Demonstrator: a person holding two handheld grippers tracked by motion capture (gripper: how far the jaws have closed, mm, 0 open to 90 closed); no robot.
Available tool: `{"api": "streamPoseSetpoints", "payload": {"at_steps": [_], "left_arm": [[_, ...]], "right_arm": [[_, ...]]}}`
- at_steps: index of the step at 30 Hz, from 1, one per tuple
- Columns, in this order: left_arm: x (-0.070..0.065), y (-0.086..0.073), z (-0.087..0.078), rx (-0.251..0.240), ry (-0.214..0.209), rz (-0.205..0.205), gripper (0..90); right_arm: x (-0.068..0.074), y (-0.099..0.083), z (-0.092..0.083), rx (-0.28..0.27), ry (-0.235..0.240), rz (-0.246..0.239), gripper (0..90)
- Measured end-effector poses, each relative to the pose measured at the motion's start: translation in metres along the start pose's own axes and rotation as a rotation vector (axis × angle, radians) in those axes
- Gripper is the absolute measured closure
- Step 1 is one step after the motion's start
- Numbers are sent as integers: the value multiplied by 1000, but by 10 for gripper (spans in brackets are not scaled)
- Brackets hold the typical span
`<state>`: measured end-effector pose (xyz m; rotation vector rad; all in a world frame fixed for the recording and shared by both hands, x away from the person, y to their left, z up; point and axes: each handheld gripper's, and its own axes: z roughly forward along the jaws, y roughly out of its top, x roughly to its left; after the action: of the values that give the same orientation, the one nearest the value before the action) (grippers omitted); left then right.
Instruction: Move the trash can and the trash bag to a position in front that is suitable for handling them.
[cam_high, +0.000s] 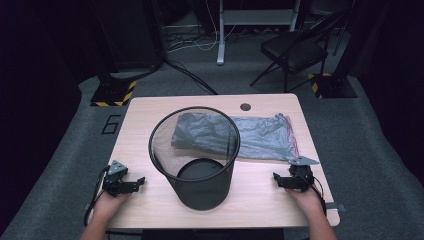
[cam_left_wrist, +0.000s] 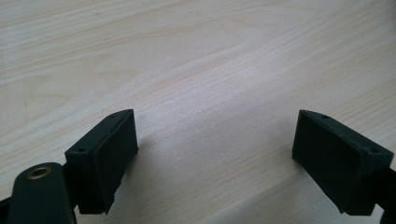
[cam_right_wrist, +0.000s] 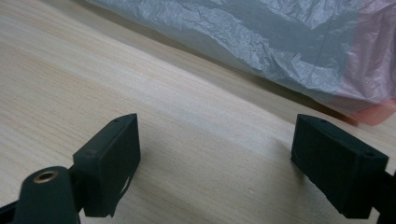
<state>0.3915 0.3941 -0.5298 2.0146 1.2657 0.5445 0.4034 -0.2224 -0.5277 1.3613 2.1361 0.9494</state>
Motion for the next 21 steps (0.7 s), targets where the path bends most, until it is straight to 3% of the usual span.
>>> {"api": "streamPoseSetpoints", "payload": {"at_steps": [7, 10, 14, 16, 19, 21], "left_arm": [[0, 1, 1, -4, 1, -8, 140], [0, 0, 1, -4, 6, -8, 142], [0, 1, 1, -4, 5, -9, 141], [0, 1, 1, -5, 3, -11, 141], [0, 1, 1, -4, 4, -11, 141], [0, 1, 1, -5, 3, -12, 142]], "right_arm": [[-4, 0, -2, 3, 3, 2, 212], [-7, 2, -7, 29, -7, 15, 304], [-11, 6, -14, 26, -13, 54, 287], [-11, 15, -28, -44, -40, 33, 288], [-12, 24, -32, -60, -54, 27, 288], [-13, 37, -30, -34, -59, -23, 289]]}}
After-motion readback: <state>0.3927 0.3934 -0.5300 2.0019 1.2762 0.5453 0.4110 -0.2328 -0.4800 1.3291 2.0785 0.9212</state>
